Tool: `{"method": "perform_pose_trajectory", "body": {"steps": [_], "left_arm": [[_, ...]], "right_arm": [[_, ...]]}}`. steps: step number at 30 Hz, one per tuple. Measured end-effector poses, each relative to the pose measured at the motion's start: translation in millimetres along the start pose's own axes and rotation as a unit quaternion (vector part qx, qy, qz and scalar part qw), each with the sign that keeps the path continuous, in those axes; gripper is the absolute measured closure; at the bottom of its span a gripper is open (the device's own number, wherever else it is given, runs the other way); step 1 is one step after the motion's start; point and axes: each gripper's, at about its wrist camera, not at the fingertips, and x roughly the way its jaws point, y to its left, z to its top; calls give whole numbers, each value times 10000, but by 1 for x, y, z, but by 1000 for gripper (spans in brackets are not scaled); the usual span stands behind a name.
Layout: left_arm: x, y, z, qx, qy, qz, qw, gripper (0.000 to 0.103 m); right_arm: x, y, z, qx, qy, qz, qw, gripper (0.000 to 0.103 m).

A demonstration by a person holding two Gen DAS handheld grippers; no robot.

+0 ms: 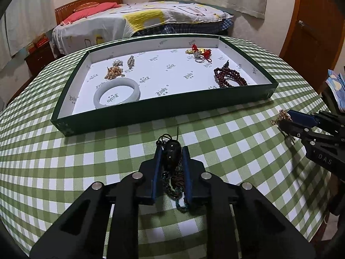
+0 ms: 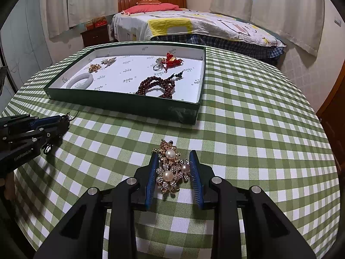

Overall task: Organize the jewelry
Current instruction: 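Grasp the black pendant cord with the left tool while the right tool grasps the gold pearl brooch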

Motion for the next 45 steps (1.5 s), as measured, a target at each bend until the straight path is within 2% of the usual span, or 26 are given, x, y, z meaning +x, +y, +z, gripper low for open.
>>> {"method": "perform_pose_trajectory", "body": {"steps": [19,29,31,32,33,45], "left_arm": [[-5,0,-2,-27,-40,-44,10000,86],[-4,3,-1,-26,-39,9,10000,86],[-5,4,-1,-38,-48,17,10000,86],[-6,4,-1,-43,-56,19,10000,86],[-7,4,-1,-49,-69,14,10000,86],[-16,9,1,-90,-183,38,9998,86]], "right_arm": [[-5,-2,-1,56,-62,86,9999,74],[-6,-1,-1,45,-86,55,9999,77],[-8,-1,-1,36,-103,39,9999,79],[-10,0,0,18,-150,22,9999,85],[-11,0,1,4,-165,8,9999,86],[-15,1,2,39,-148,-12,9999,86]]}}
